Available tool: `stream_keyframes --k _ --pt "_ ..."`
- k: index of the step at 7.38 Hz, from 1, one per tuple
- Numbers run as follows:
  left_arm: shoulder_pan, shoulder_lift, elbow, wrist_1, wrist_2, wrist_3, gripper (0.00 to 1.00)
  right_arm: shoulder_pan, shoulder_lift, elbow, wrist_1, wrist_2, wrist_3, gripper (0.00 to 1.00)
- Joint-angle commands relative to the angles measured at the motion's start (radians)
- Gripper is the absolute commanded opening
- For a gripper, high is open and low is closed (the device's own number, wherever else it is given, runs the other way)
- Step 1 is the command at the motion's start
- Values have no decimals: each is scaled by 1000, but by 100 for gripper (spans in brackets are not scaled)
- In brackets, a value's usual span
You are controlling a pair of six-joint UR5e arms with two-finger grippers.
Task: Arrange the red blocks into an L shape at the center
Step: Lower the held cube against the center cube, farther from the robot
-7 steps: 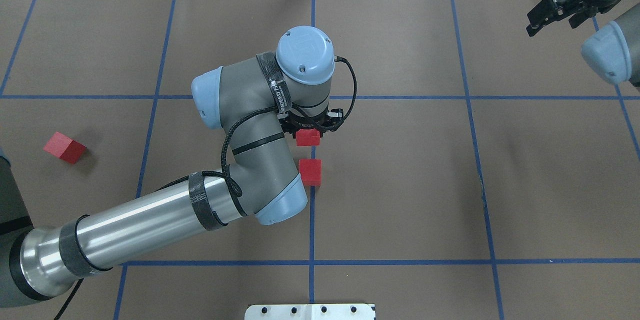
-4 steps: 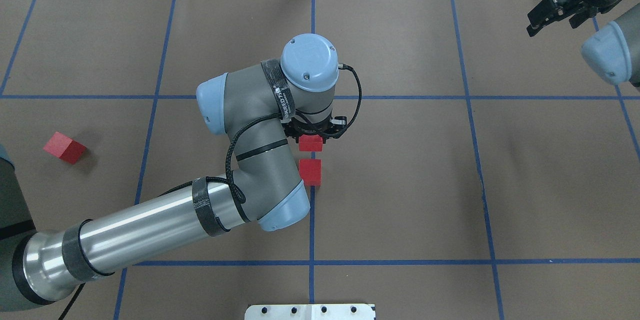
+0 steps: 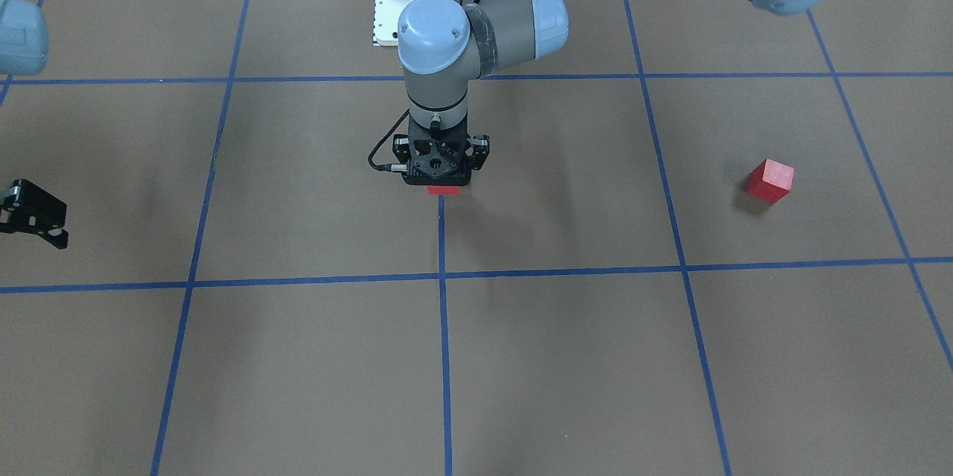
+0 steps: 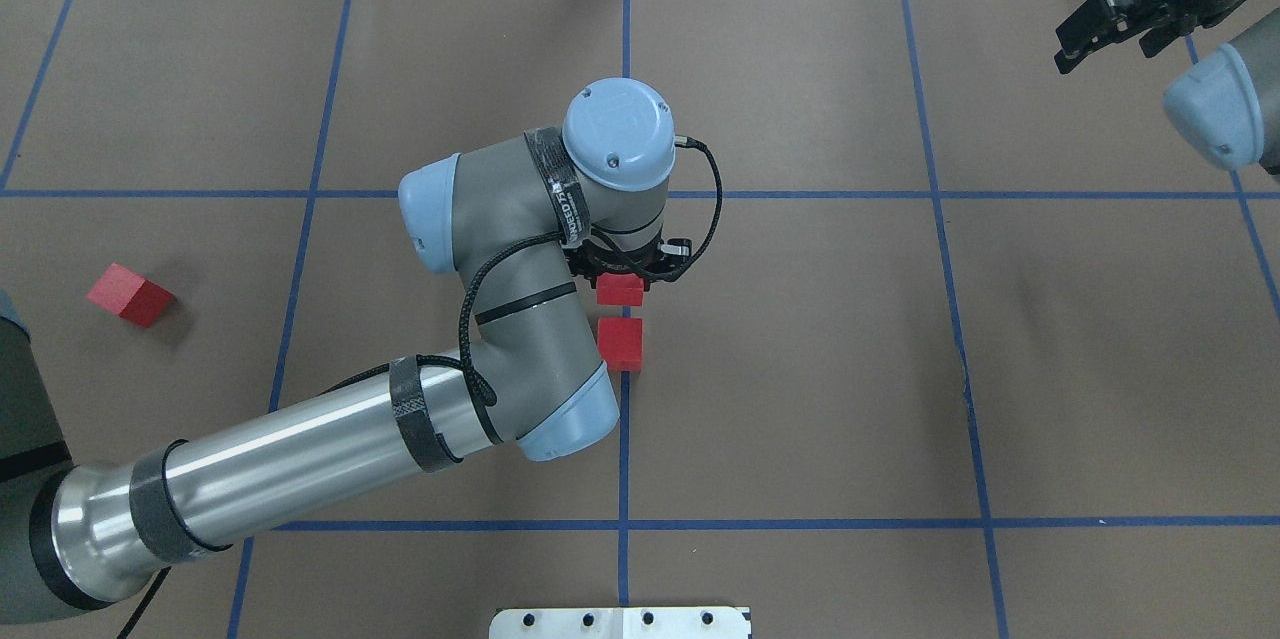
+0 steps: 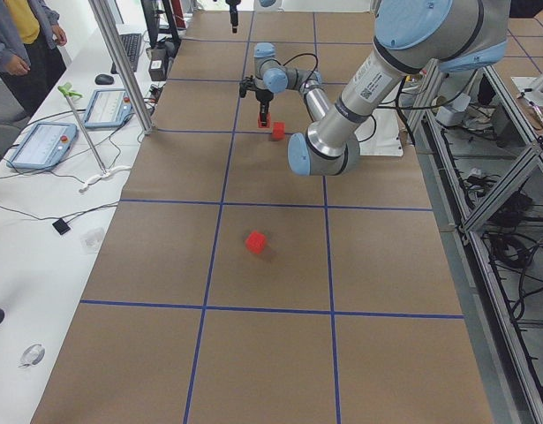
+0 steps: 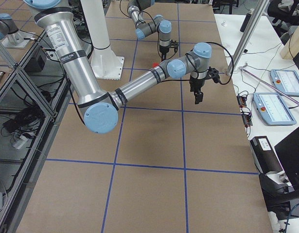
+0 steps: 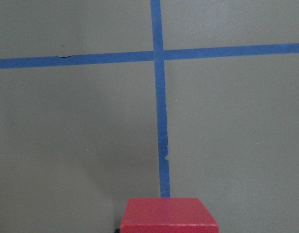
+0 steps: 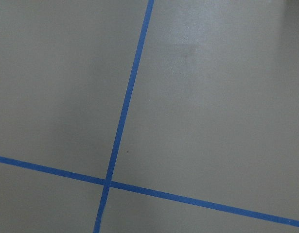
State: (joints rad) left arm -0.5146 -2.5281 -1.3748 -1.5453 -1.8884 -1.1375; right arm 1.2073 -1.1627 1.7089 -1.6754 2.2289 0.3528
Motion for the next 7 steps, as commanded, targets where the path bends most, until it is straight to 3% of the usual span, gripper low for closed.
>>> stream_keyframes --k 1,7 --pt "1 2 55 -67 0 -4 0 0 0 0 0 0 0 100" --pt "10 5 57 -68 0 -7 0 0 0 0 -1 -2 0 100"
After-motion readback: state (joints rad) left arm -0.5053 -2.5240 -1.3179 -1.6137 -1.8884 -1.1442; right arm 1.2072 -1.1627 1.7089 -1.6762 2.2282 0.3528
